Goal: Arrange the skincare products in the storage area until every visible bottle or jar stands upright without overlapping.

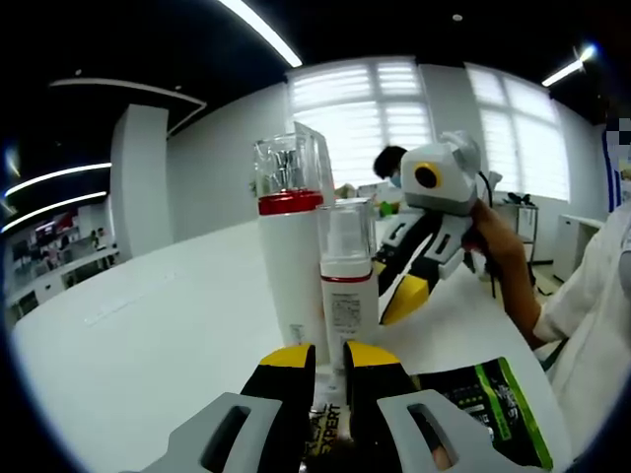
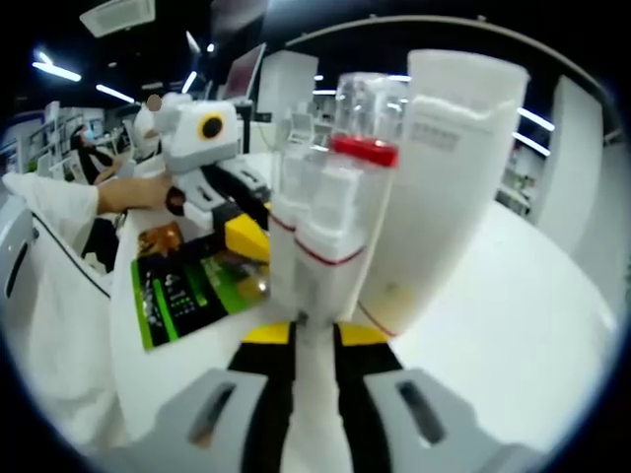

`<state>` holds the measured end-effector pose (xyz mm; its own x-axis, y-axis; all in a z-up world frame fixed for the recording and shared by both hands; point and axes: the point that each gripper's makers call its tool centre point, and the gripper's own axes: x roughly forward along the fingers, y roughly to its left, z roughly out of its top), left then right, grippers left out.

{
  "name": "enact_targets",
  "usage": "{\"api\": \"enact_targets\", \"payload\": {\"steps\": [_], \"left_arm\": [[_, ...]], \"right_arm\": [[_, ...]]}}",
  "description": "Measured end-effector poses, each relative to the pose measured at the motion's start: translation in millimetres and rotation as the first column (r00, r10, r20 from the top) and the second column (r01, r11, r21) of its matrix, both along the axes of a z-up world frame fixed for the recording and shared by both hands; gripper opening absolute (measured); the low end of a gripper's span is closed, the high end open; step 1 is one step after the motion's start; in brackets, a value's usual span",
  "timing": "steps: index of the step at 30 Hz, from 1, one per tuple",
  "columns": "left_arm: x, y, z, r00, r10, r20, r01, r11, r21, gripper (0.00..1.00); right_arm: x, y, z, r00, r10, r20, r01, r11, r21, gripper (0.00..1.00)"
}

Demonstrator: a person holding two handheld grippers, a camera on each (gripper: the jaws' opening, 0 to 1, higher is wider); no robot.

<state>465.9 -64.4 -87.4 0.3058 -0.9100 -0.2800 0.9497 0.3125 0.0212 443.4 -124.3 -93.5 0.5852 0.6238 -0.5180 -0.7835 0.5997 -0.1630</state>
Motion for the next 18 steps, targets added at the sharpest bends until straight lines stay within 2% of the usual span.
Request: {"api": "enact_targets", "payload": {"steps": [18], "left_arm": [[1.0,-1.1,-1.7,1.0,-0.002,-0.004,0.002,1.0,0.006,0.11]], "right_arm": [[-1.3,-1.3,0.4,1.0,0.007,-0.001,-0.007,1.0,-0.007,0.14]]}}
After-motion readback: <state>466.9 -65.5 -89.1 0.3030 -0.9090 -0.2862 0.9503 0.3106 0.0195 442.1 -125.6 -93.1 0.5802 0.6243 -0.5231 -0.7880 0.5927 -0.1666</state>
